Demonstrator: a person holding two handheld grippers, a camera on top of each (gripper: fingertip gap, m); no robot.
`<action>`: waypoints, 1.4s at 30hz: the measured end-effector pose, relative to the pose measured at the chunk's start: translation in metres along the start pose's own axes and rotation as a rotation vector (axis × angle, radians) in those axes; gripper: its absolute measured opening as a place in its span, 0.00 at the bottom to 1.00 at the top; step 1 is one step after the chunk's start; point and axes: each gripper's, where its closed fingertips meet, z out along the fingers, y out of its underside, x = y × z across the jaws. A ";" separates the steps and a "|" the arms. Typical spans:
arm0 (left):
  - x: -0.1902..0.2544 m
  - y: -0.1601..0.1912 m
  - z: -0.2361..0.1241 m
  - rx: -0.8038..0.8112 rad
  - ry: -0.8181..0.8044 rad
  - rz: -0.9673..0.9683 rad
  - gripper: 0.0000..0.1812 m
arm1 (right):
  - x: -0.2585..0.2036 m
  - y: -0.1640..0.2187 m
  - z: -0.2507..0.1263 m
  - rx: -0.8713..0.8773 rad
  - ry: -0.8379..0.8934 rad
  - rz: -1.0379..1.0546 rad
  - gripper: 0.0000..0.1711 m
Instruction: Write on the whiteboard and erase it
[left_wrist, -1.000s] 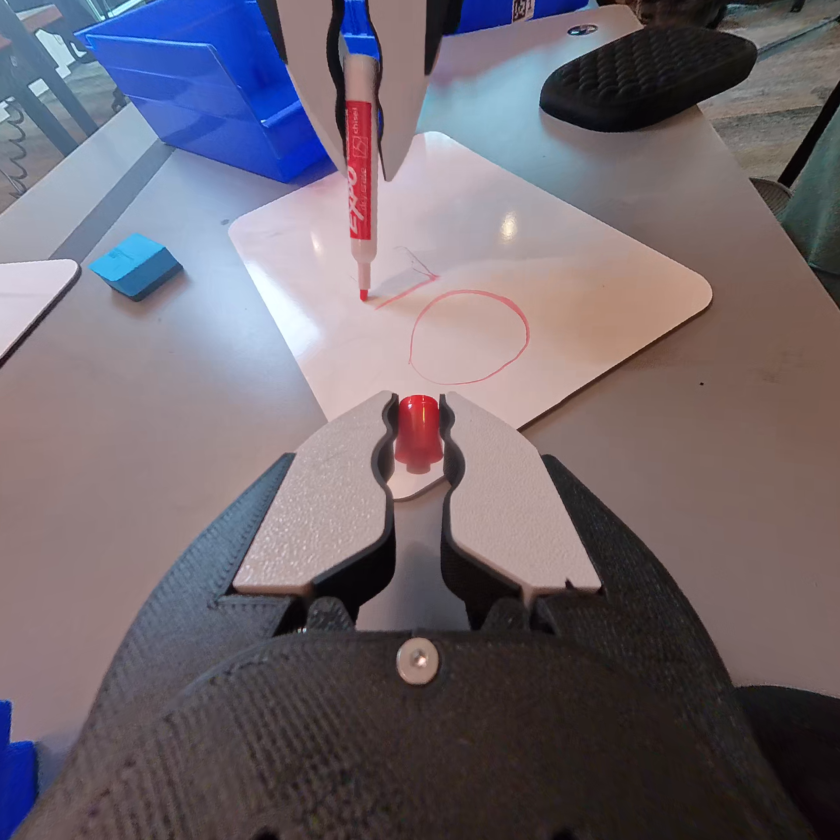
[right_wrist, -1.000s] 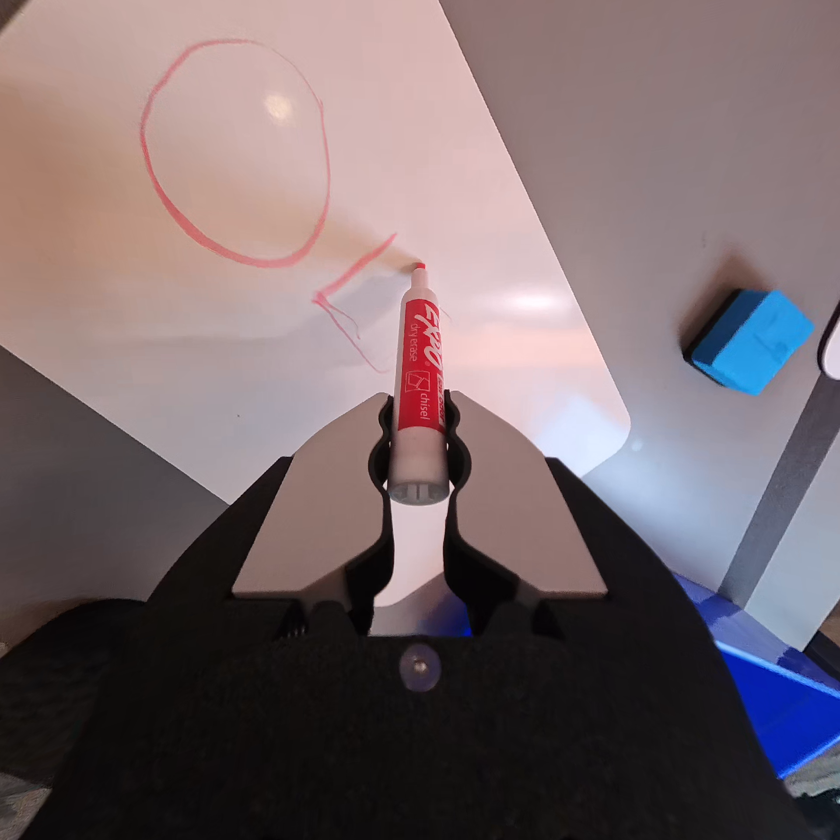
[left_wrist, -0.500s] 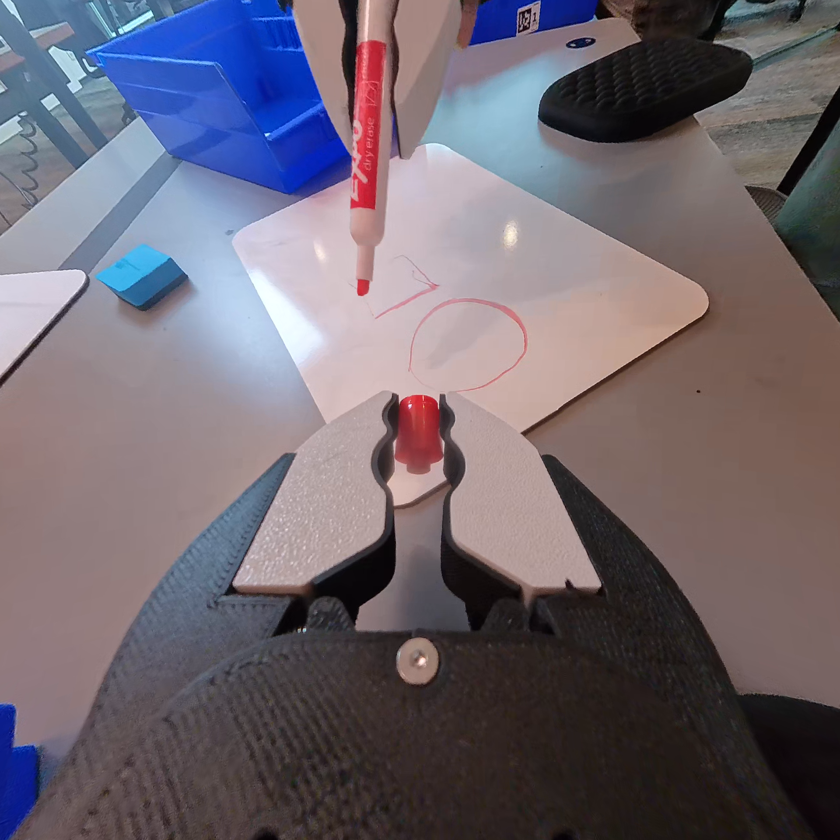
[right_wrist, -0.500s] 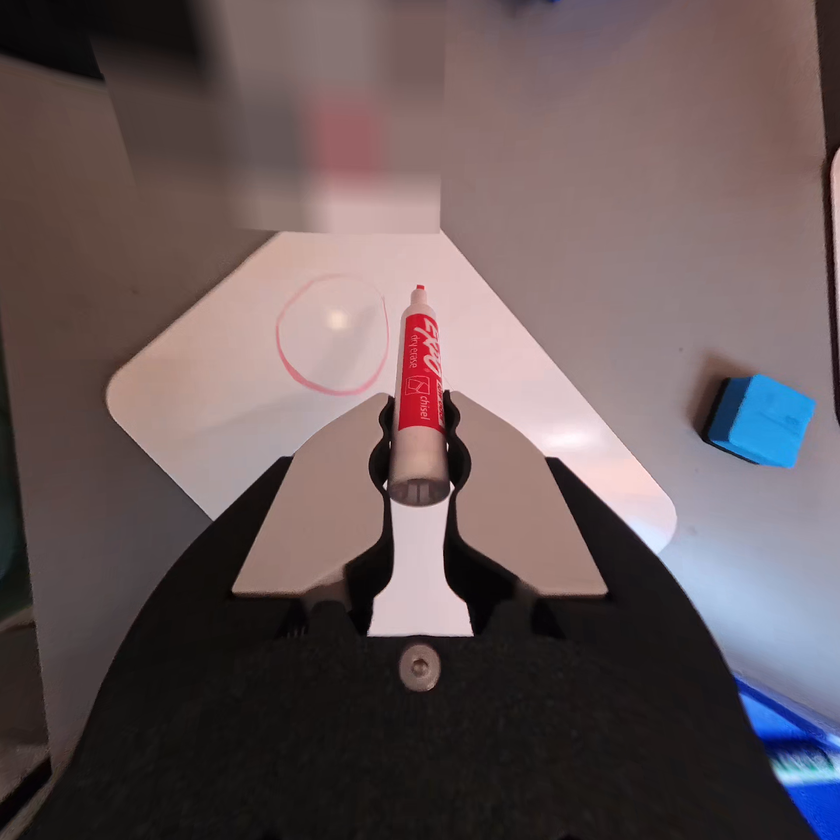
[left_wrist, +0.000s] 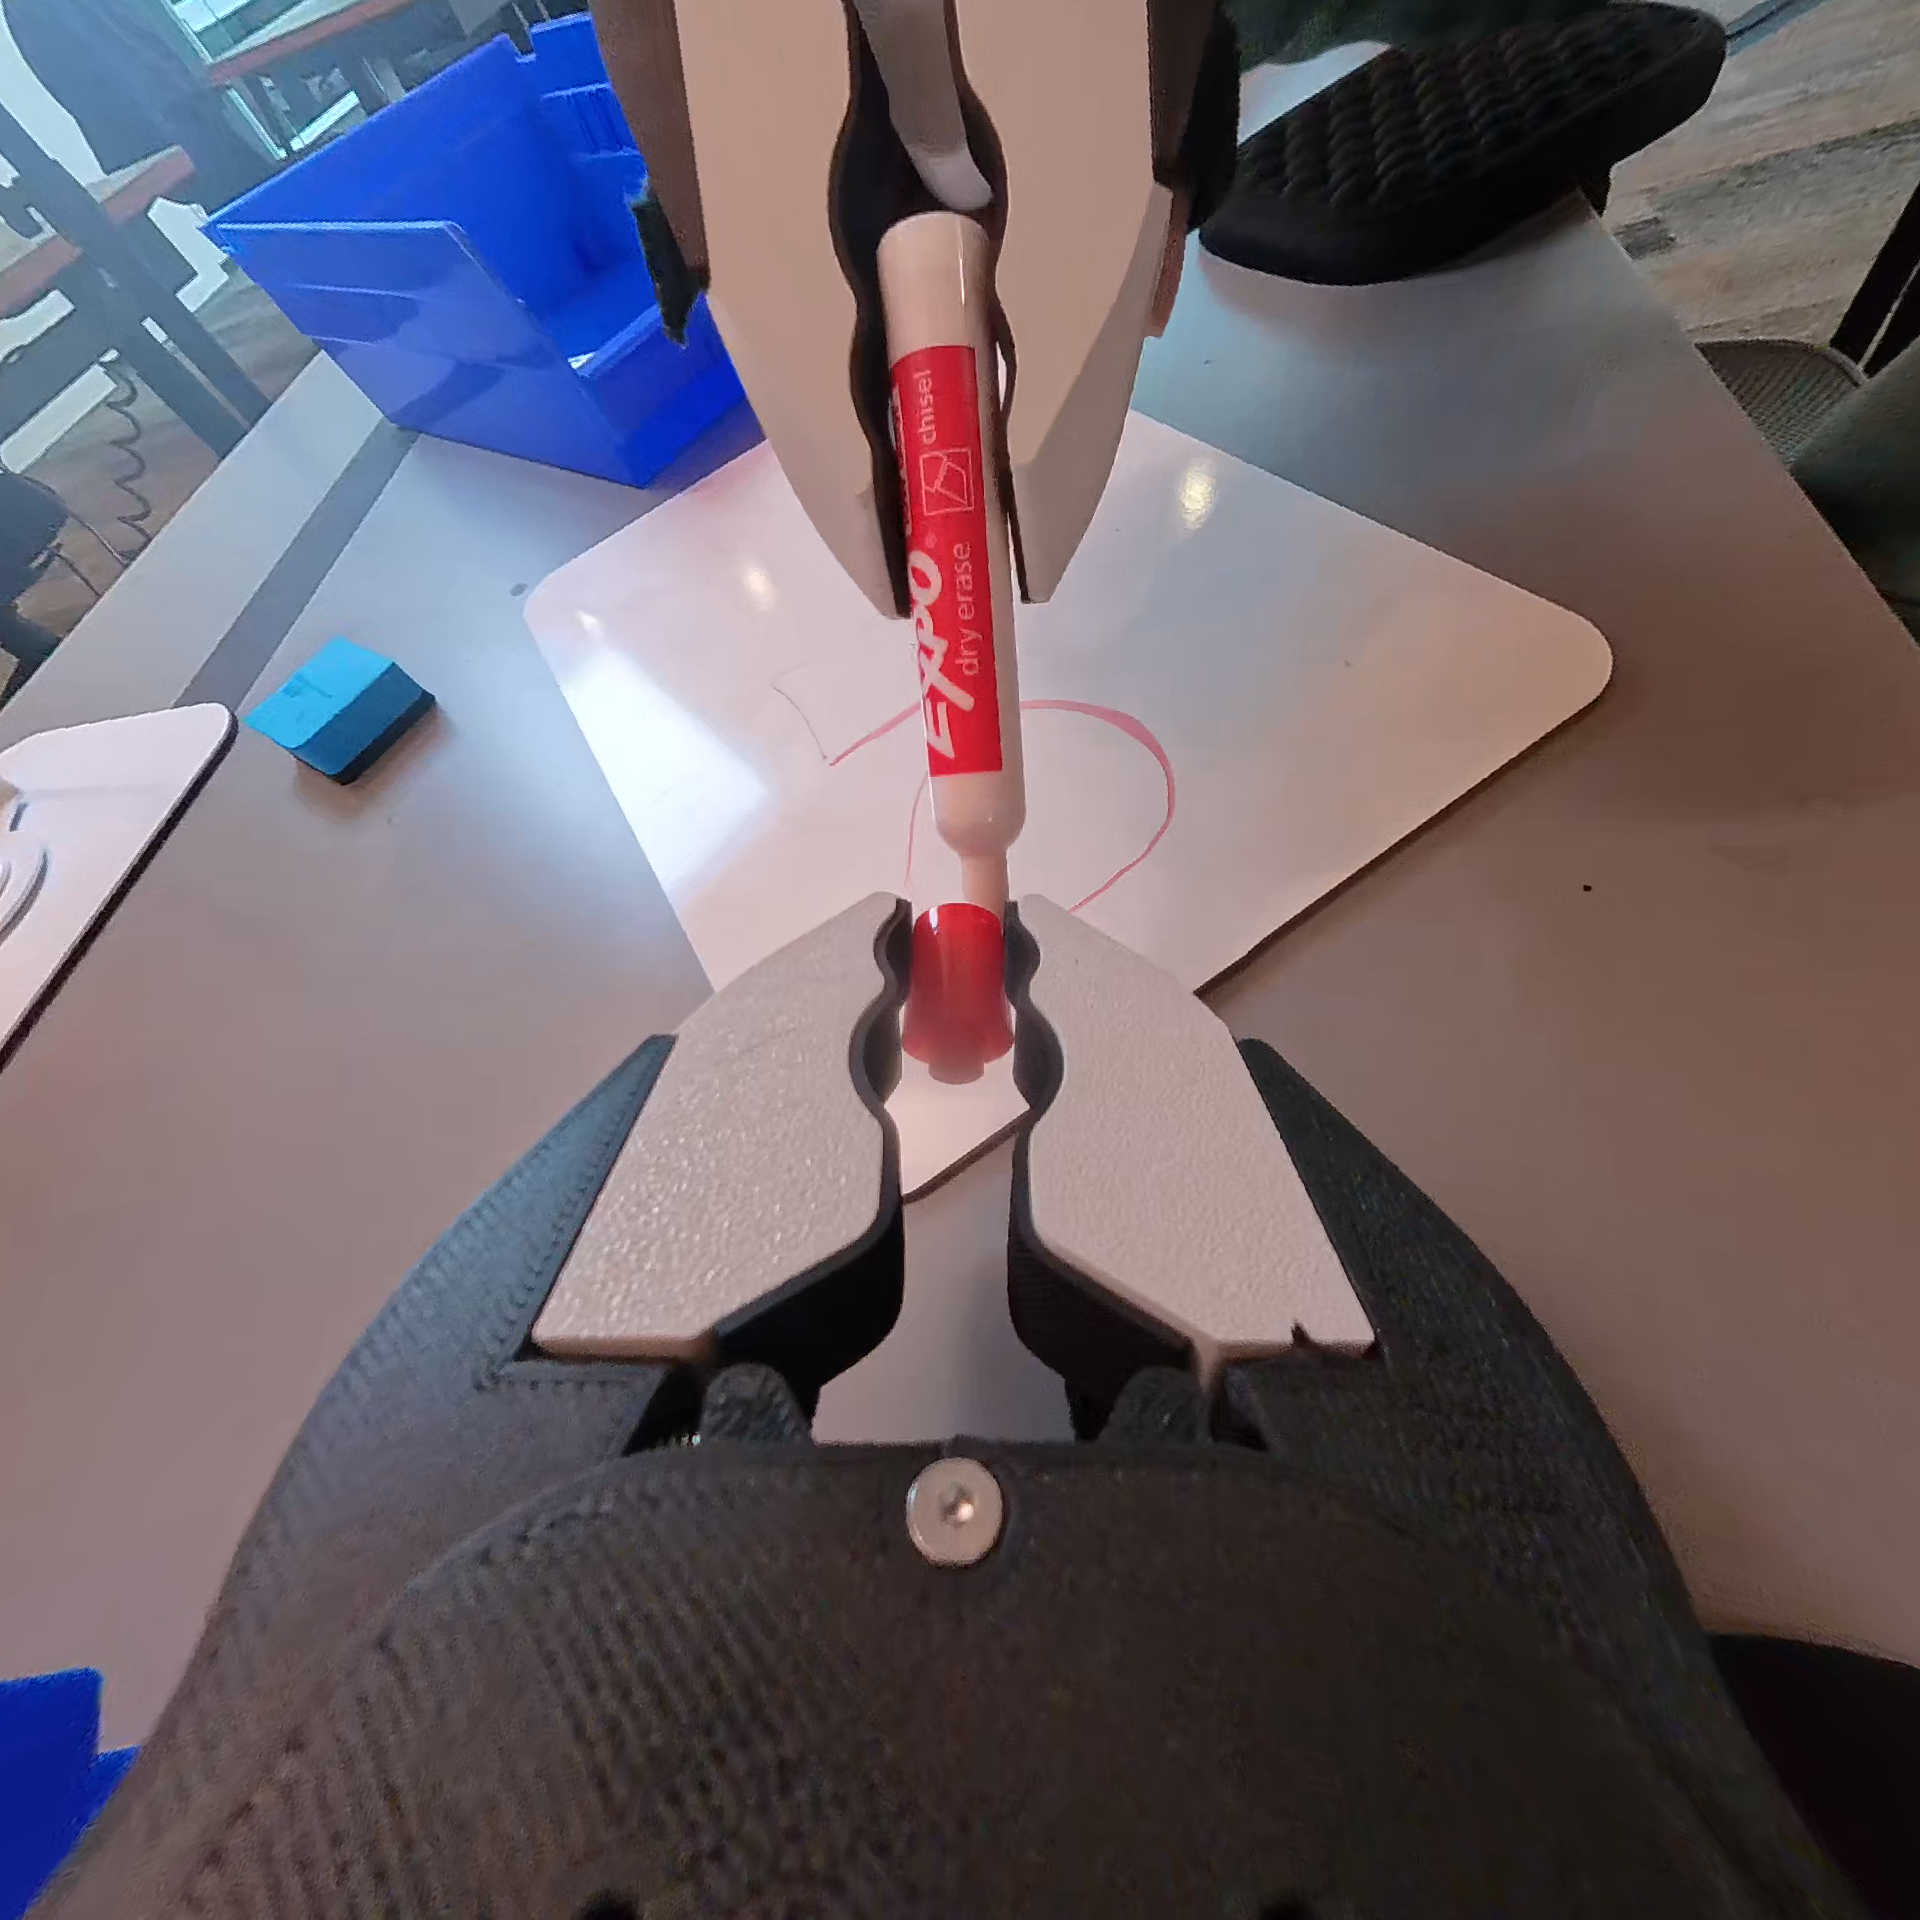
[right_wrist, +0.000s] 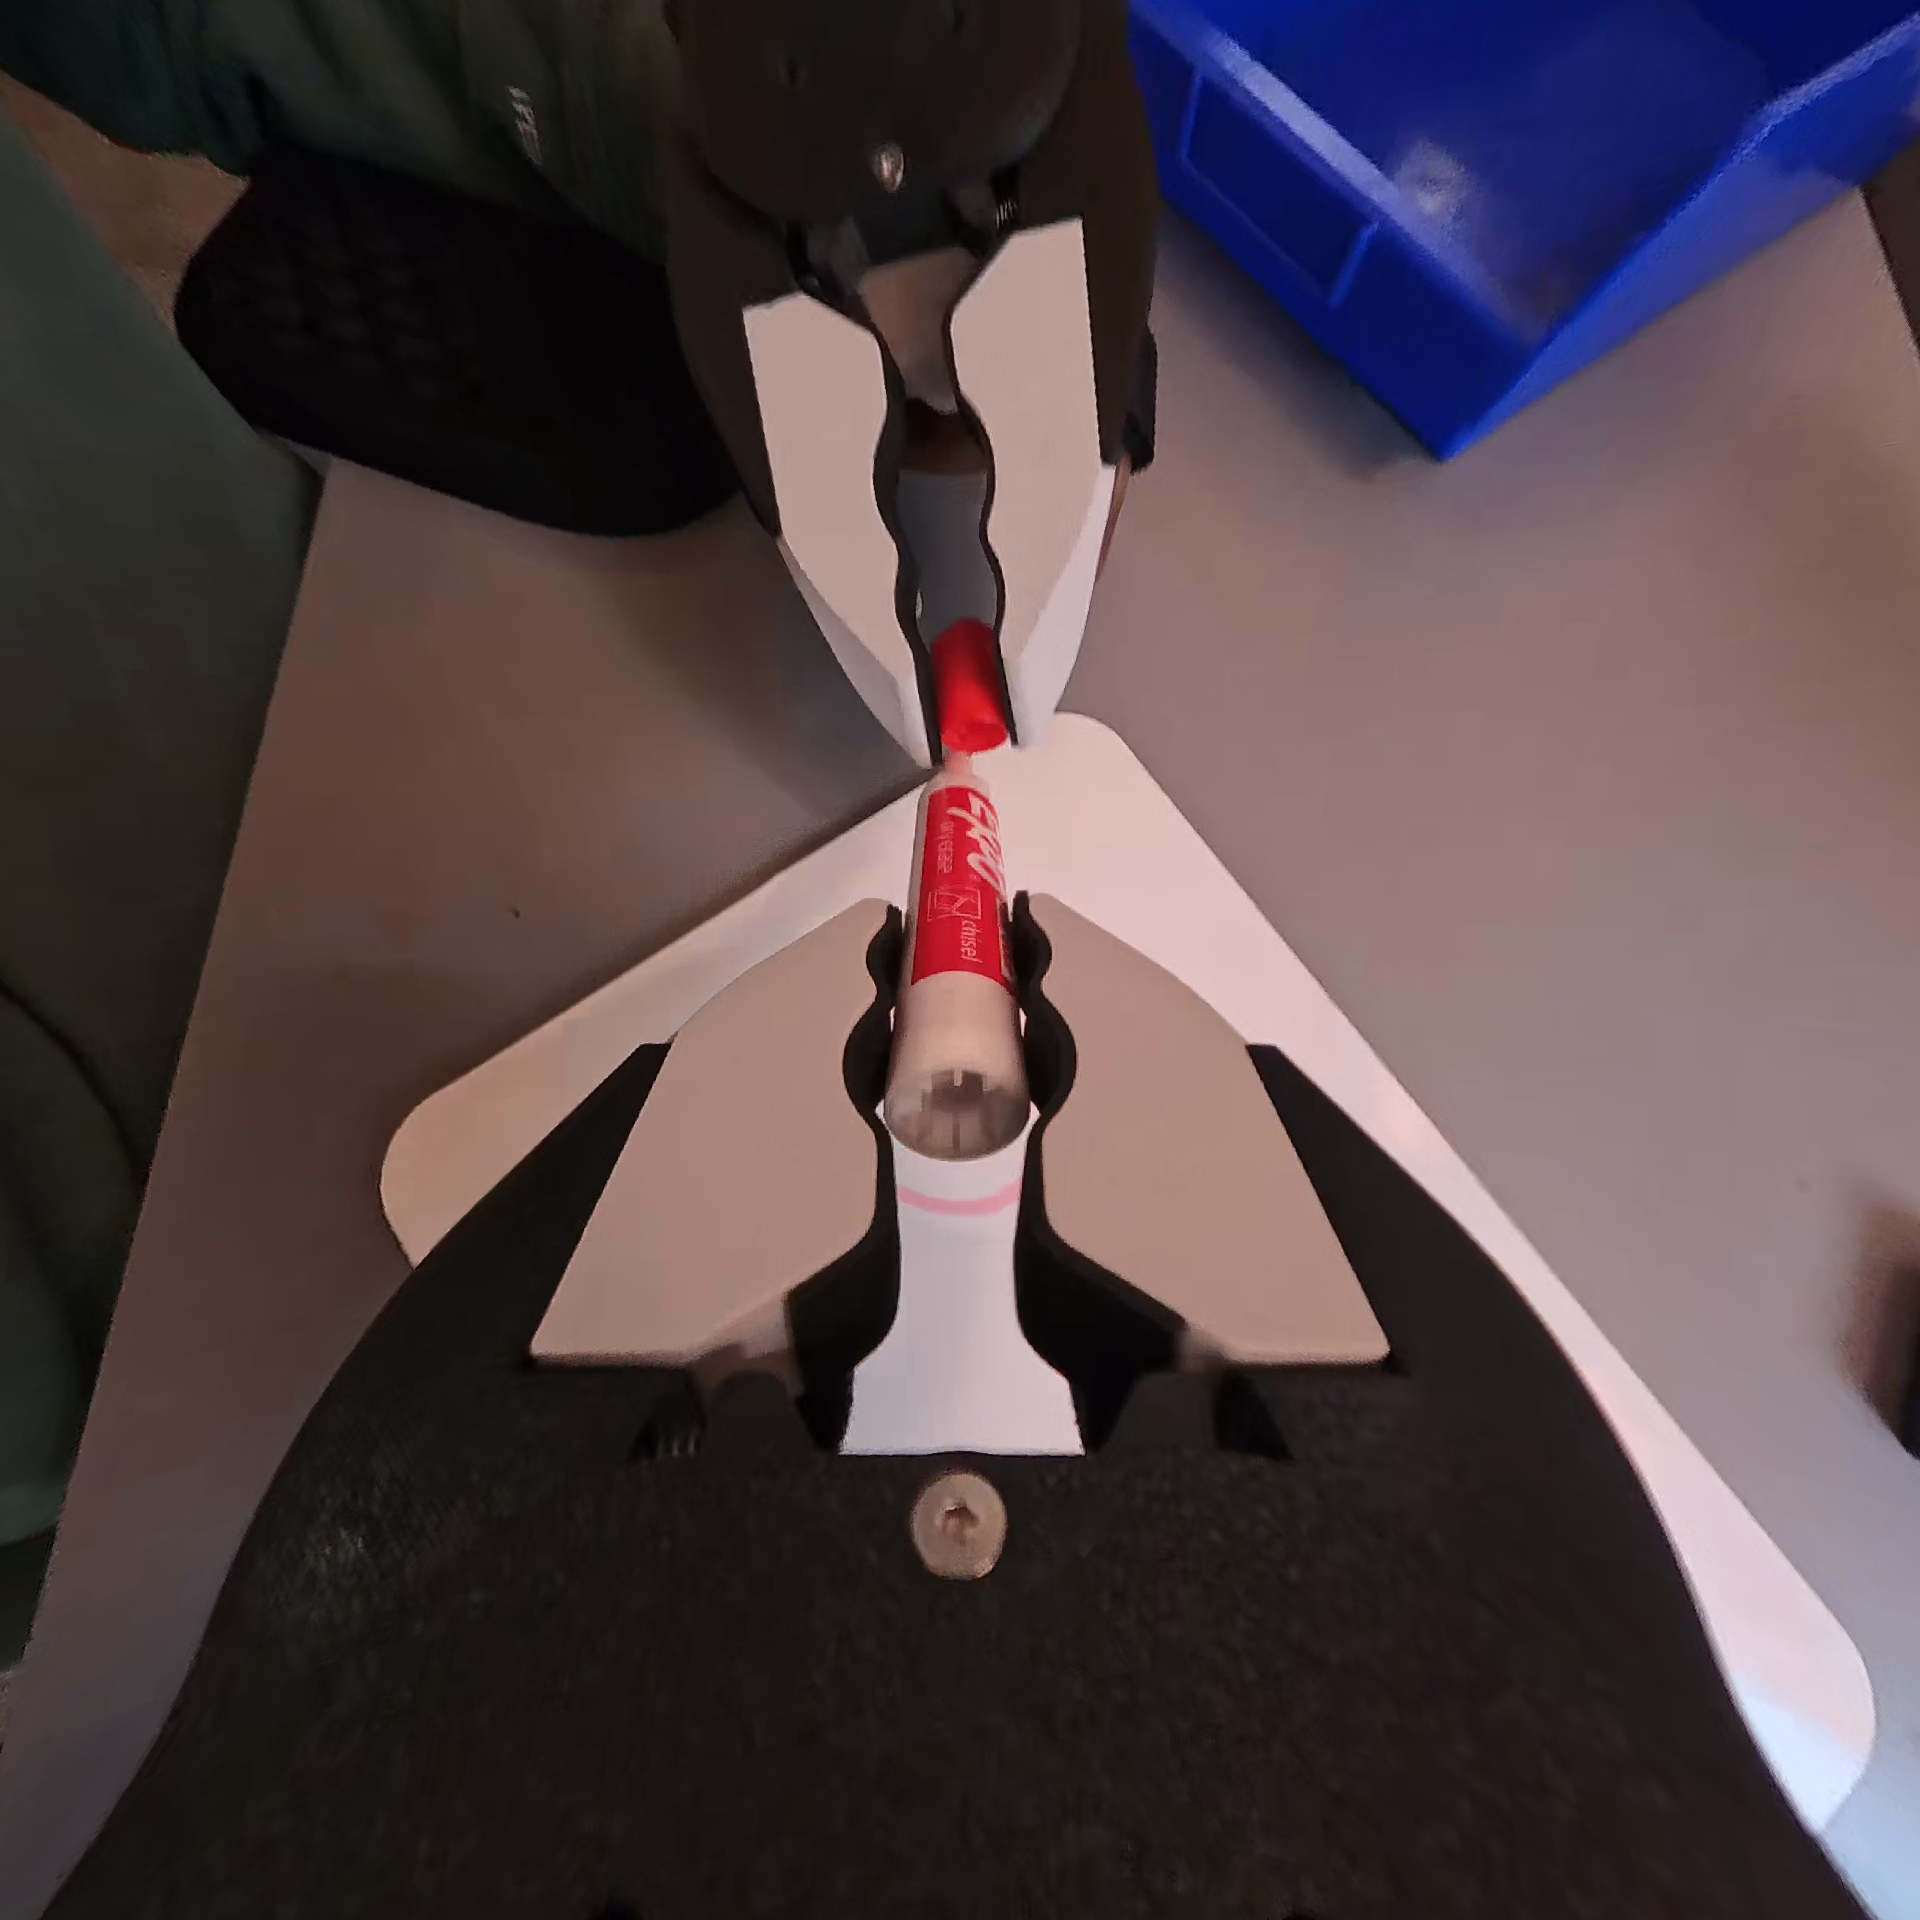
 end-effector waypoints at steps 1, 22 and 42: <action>0.000 0.000 0.000 0.002 0.001 -0.003 0.09 | 0.000 -0.004 0.001 0.023 0.002 -0.001 0.12; -0.017 -0.005 -0.013 0.078 -0.041 -0.082 0.00 | 0.031 0.017 -0.040 0.124 0.195 0.075 0.12; -0.022 0.001 -0.013 0.071 -0.056 -0.097 0.00 | 0.090 0.096 -0.090 -0.414 0.215 0.049 0.12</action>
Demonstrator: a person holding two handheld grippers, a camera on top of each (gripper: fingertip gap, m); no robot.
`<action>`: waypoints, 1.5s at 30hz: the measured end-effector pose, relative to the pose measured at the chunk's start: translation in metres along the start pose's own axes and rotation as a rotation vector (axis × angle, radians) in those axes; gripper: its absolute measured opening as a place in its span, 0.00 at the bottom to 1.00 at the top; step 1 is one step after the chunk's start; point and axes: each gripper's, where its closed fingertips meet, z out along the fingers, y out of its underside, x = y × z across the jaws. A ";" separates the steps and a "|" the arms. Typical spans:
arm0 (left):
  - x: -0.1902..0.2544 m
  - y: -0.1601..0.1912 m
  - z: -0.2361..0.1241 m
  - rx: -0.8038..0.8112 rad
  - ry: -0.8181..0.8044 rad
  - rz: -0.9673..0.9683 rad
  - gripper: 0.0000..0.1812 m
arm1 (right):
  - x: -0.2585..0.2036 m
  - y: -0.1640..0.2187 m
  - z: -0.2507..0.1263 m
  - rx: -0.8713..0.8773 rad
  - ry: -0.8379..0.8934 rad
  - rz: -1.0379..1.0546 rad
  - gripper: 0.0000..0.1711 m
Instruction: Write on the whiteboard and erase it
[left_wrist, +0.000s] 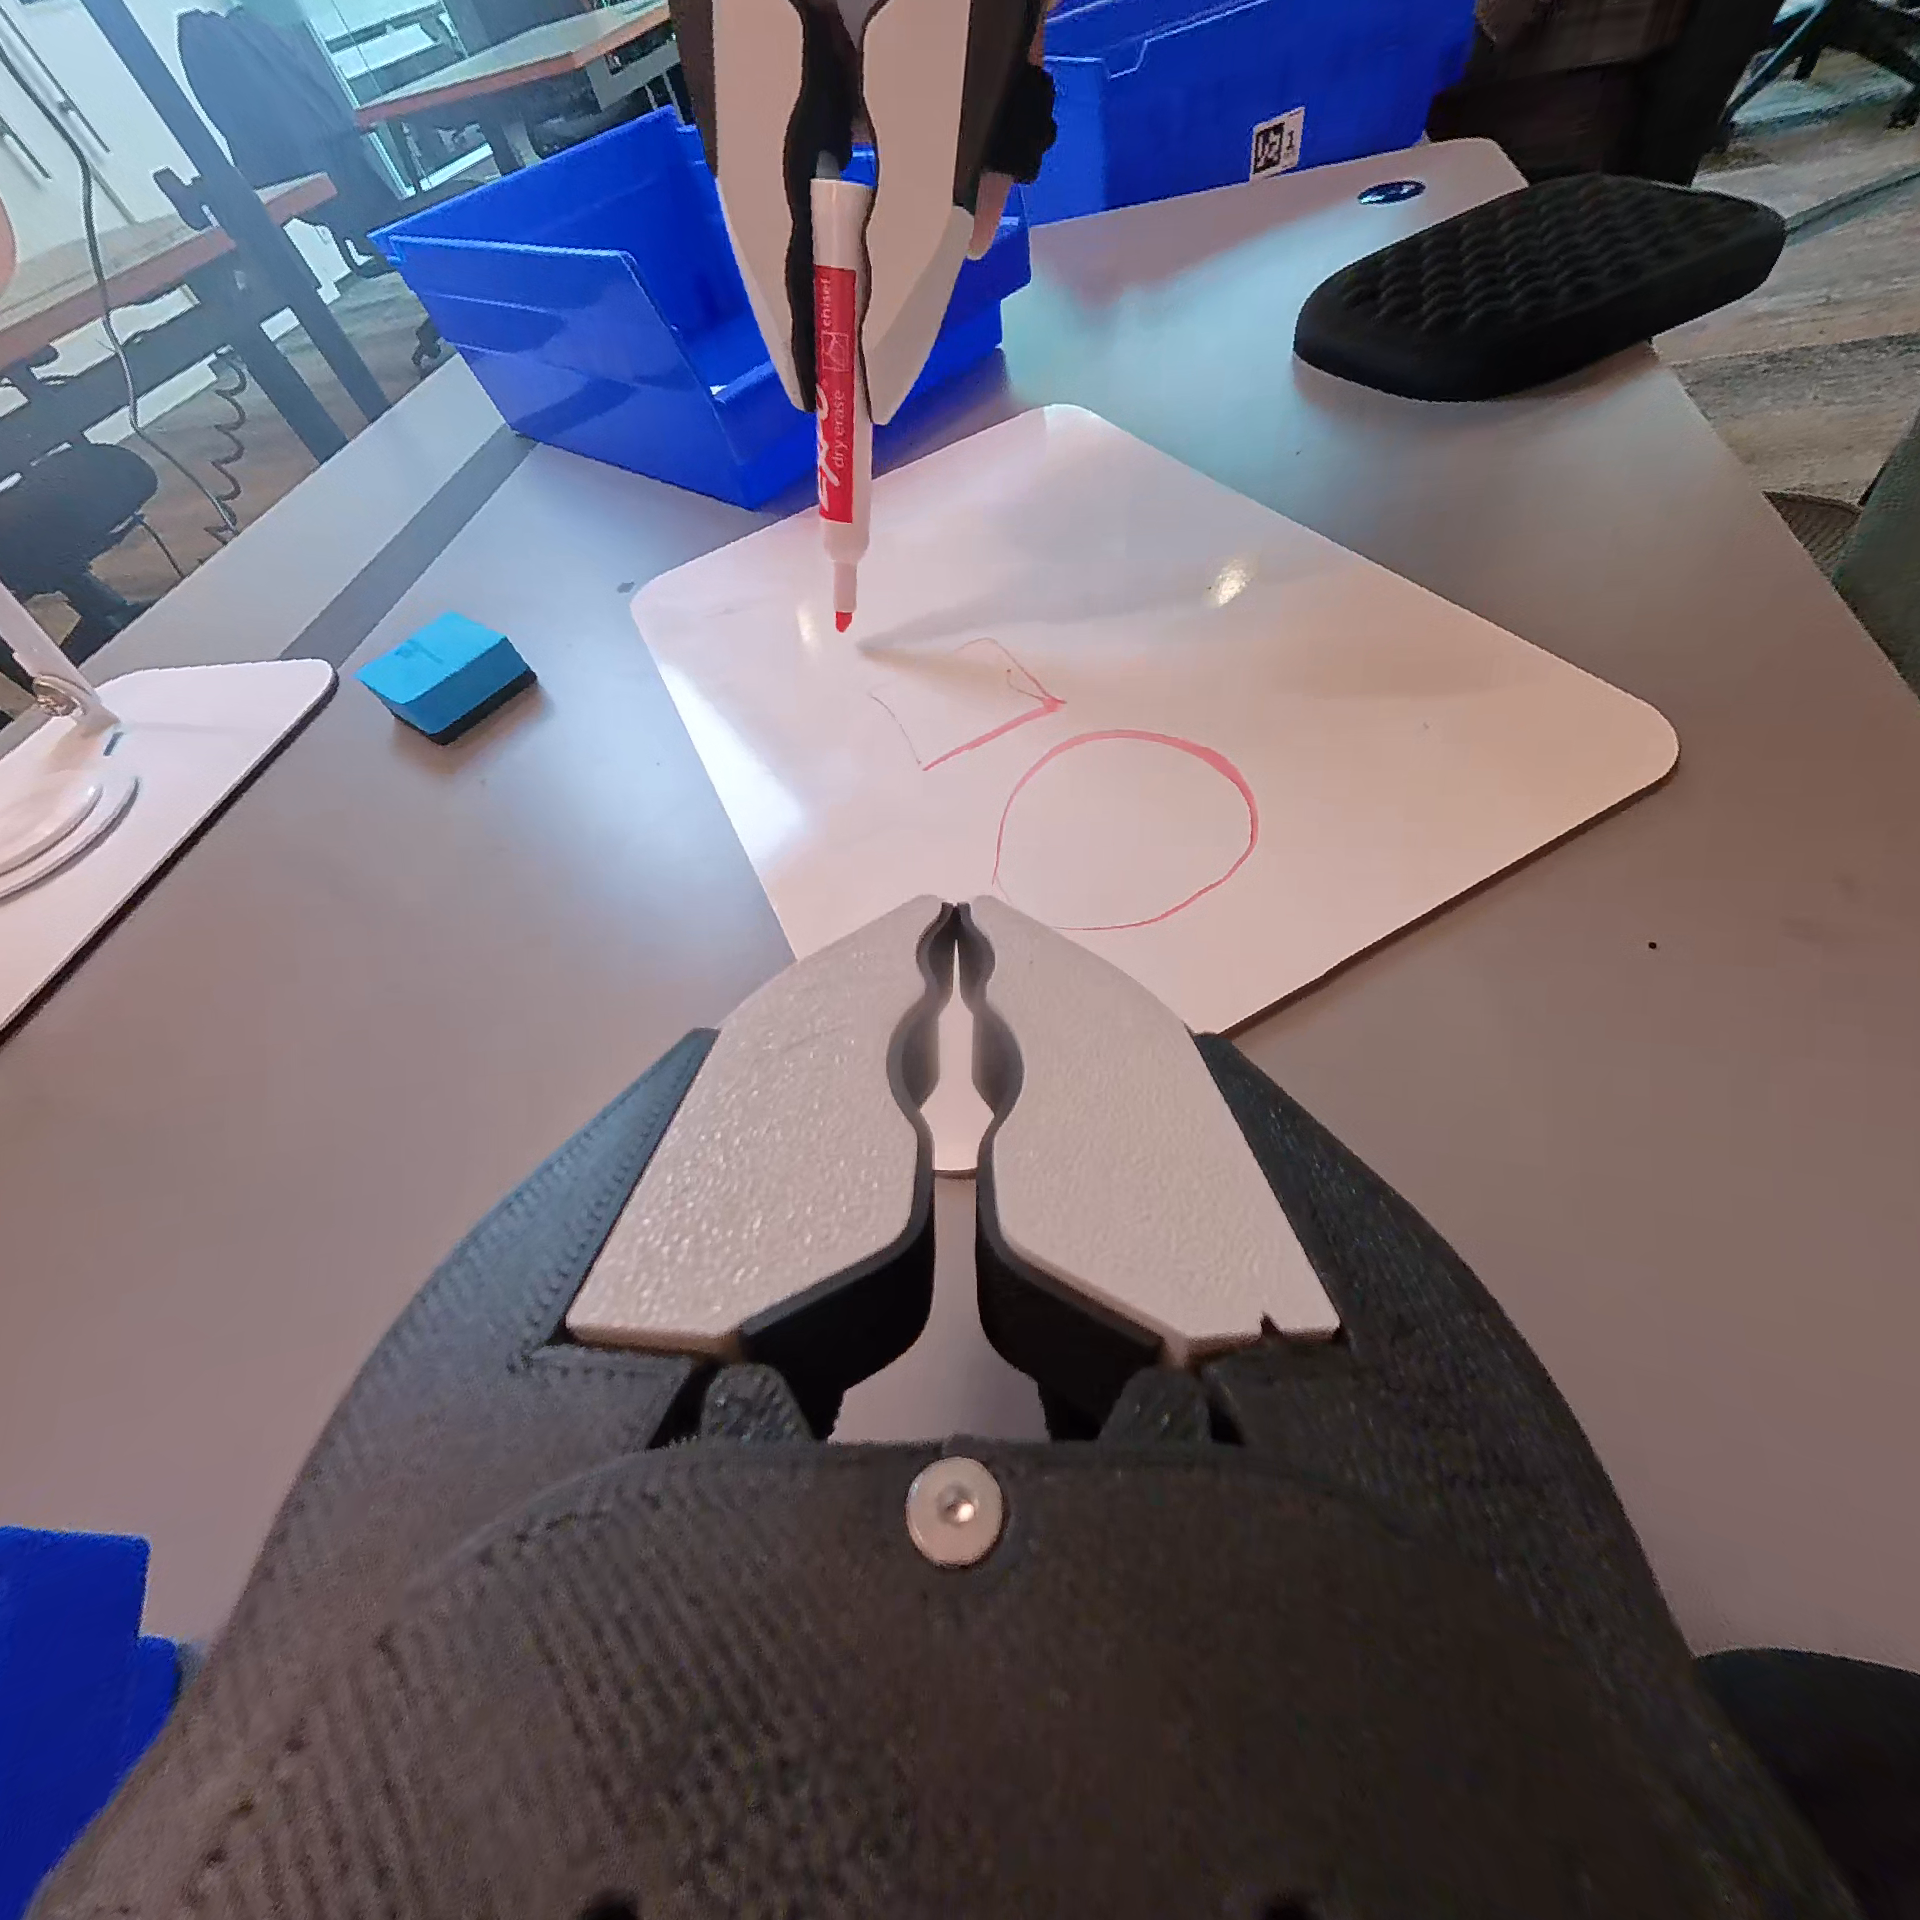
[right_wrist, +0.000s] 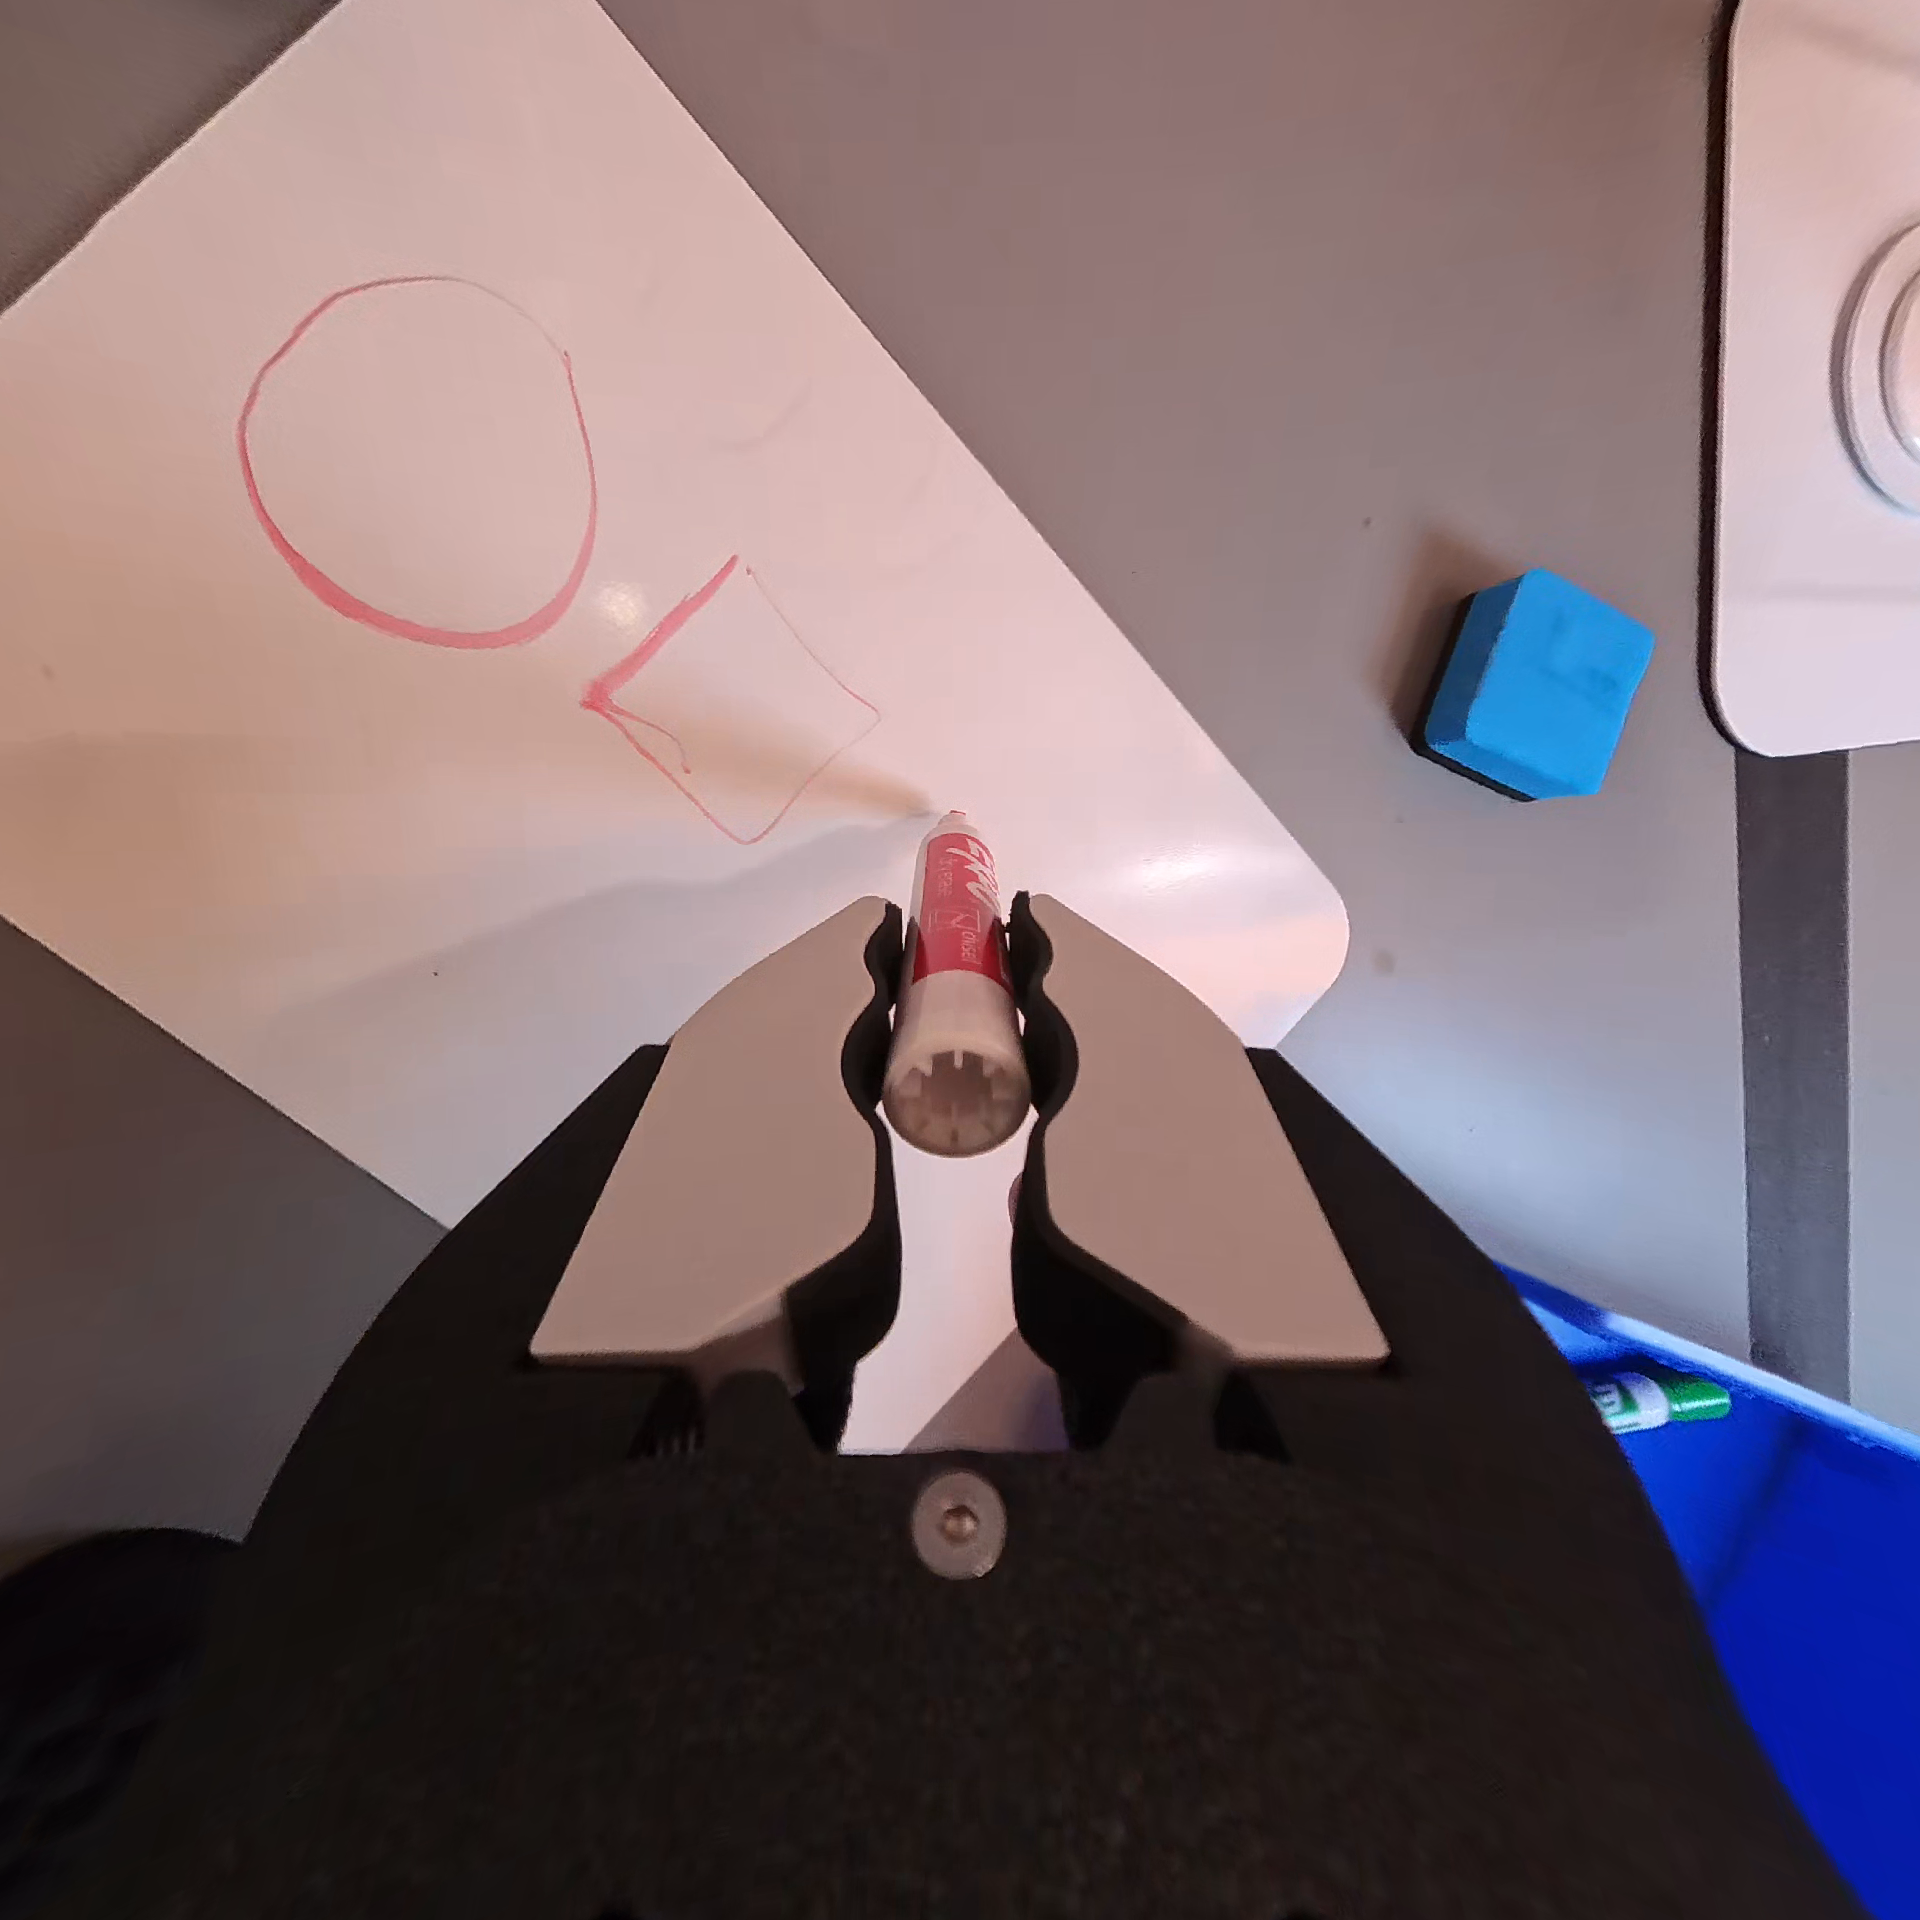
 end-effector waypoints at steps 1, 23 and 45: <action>0.000 0.000 0.000 -0.001 0.000 0.001 0.00 | 0.001 0.000 0.000 -0.005 -0.002 -0.002 0.12; 0.001 0.005 0.003 -0.016 0.014 -0.004 0.00 | 0.003 0.009 -0.002 -0.042 -0.052 -0.055 0.12; 0.003 0.006 0.004 -0.022 0.022 -0.002 0.00 | -0.008 -0.001 0.000 -0.030 -0.109 -0.079 0.12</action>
